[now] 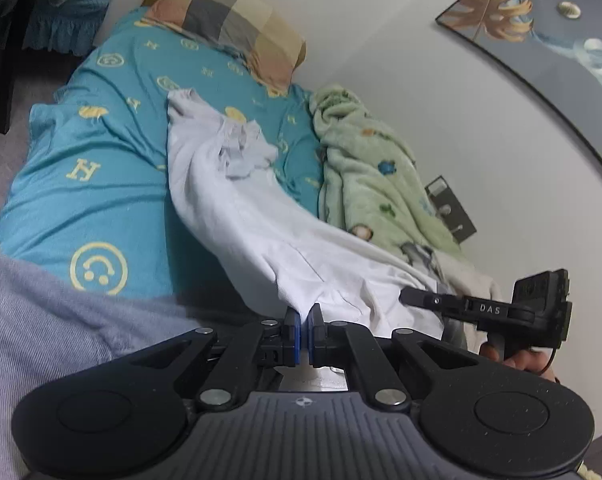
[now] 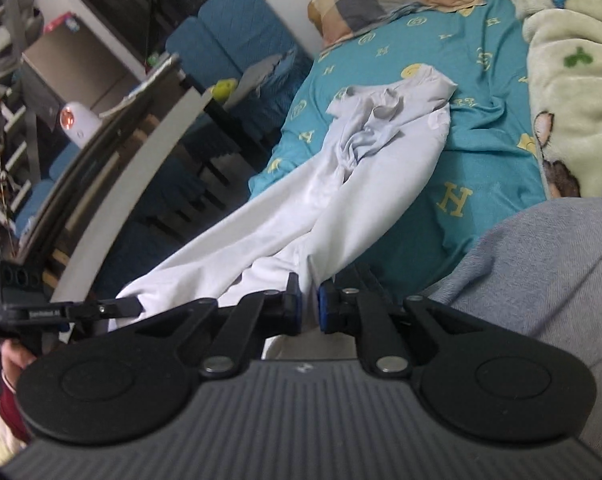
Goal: Fold clothes
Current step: 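Grasp the hem with the right gripper while the left gripper grasps beside it, then lift the hem with both grippers and fold it toward the collar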
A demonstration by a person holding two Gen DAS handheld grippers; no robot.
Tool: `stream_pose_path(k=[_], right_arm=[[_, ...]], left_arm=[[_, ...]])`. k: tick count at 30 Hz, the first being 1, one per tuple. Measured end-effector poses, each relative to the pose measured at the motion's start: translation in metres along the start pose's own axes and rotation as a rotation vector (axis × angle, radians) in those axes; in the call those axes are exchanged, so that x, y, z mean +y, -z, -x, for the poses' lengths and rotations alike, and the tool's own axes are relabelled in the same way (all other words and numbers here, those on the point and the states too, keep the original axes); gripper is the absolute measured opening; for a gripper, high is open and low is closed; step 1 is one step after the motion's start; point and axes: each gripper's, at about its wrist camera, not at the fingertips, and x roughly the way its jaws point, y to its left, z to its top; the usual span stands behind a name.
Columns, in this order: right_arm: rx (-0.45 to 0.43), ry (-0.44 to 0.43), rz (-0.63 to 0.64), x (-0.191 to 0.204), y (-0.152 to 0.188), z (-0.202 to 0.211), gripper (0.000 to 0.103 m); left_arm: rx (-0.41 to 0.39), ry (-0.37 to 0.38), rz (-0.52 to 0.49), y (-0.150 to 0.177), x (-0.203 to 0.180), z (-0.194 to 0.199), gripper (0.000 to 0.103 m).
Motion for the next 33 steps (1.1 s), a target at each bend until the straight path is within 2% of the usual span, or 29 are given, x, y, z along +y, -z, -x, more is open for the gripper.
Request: stream_pose_path(k=[5,9,16,20,26,33], right_arm=[[-0.062,0.022,0.014,-0.005,-0.031,-0.010,0.012],[-0.103,0.043,0.025,-0.014,-0.063,-0.030,0.012],[-0.138,0.084,-0.027,-0.046,-0.126,-0.085,0.012],[-0.147,0.156,0.025,-0.061,-0.159,-0.132,0.012],[-0.112,0.197,0.015,-0.096,-0.191,-0.207,0.012],[-0.044,0.248,0.002,-0.134,-0.196,-0.272,0.012]], left_arm=[[-0.070,-0.005,-0.004,-0.030,0.001,-0.019,0.004],[-0.117,-0.033,0.005,-0.074,0.007,-0.052,0.004],[-0.159,-0.092,0.038,-0.152,0.031,-0.125,0.004],[-0.179,-0.153,0.031,-0.186,0.052,-0.174,0.004],[-0.150,-0.235,0.001,-0.218,0.102,-0.251,0.004],[-0.063,-0.268,0.025,-0.221,0.171,-0.326,0.004]])
